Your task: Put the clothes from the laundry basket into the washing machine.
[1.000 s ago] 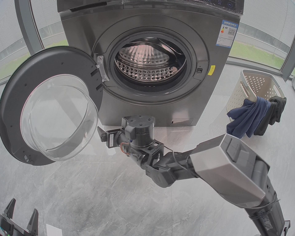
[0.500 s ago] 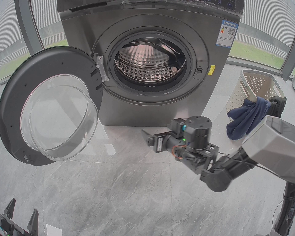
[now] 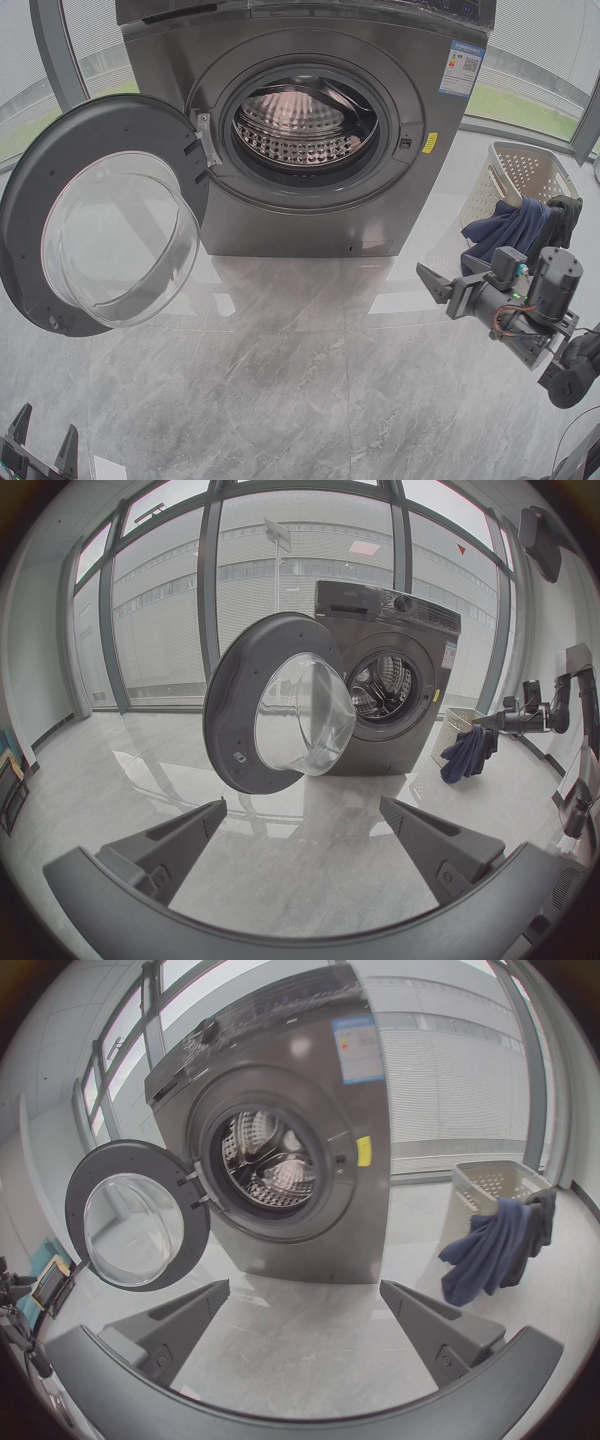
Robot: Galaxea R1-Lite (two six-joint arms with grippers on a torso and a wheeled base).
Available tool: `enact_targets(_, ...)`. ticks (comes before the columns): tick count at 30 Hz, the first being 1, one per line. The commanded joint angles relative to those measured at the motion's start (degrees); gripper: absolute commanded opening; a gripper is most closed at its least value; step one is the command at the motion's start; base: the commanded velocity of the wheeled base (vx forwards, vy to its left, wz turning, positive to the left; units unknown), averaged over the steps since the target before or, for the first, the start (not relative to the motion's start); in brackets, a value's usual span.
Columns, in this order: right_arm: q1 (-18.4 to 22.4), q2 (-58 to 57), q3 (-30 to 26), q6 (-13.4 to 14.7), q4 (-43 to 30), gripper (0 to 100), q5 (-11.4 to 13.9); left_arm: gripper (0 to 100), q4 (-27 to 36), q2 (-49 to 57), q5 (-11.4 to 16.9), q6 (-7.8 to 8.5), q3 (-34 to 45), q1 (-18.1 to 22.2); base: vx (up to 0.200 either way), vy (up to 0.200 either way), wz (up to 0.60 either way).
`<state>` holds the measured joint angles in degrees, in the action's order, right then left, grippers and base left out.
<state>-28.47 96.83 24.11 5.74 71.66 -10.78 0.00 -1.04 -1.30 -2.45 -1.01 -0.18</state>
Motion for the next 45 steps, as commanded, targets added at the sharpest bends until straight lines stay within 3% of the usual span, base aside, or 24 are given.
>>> enact_targets(1,3.2,-8.1,-5.4,-0.3,0.5,100,0.0,100,0.0,0.6,0.0,-0.01,0.9,0.0,0.0,0.0,0.0)
enact_targets(15,7.7,-17.4,-16.3,-2.2,0.3,100,-0.2,100,0.0,0.6,0.0,-0.01,0.9,0.0,0.0,0.0,0.0)
enact_targets(21,9.9,-23.8,-24.0,-2.5,-0.1,100,-0.4,100,0.0,0.6,0.0,0.08,0.9,-0.1,0.0,0.0,0.0)
enact_targets(25,15.3,-35.5,-24.1,-2.1,-13.1,100,-0.2,100,0.0,0.6,0.0,-0.1,0.9,-0.1,0.0,0.0,0.0)
enact_targets(28,17.2,-41.1,-24.1,-2.6,-18.4,100,-0.2,100,0.0,0.6,0.0,-0.01,0.9,0.0,0.0,0.0,0.0)
enact_targets(29,19.2,-47.0,-24.1,-2.8,-24.5,100,-0.2,100,0.0,0.6,0.0,-0.01,0.9,-0.1,0.0,0.0,0.0)
enact_targets(30,19.6,-48.1,-24.0,-2.8,-25.6,100,-0.2,100,0.0,0.6,0.0,-0.01,0.9,-0.1,0.0,0.0,0.0)
enact_targets(33,21.1,-63.3,-24.0,-2.8,-41.8,100,-0.2,100,0.0,0.6,0.0,-0.01,0.9,-0.1,0.0,0.0,0.0)
enact_targets(36,22.0,-72.9,-24.0,-2.9,-51.0,100,-0.2,100,0.0,0.6,0.0,-0.01,0.9,-0.1,0.0,0.0,0.0)
enact_targets(40,23.9,-79.7,-24.0,-3.2,-57.3,100,0.0,100,0.0,0.6,0.0,0.08,0.9,0.0,0.0,0.0,0.0)
enact_targets(43,27.6,-85.7,-24.0,-4.8,-63.6,100,0.8,100,0.0,0.6,0.0,-0.01,0.9,-0.1,0.0,0.0,0.0)
enact_targets(45,28.7,-89.1,-24.0,-4.8,-67.3,100,2.7,100,0.0,0.6,0.0,-0.01,0.9,-0.1,0.0,0.0,0.0)
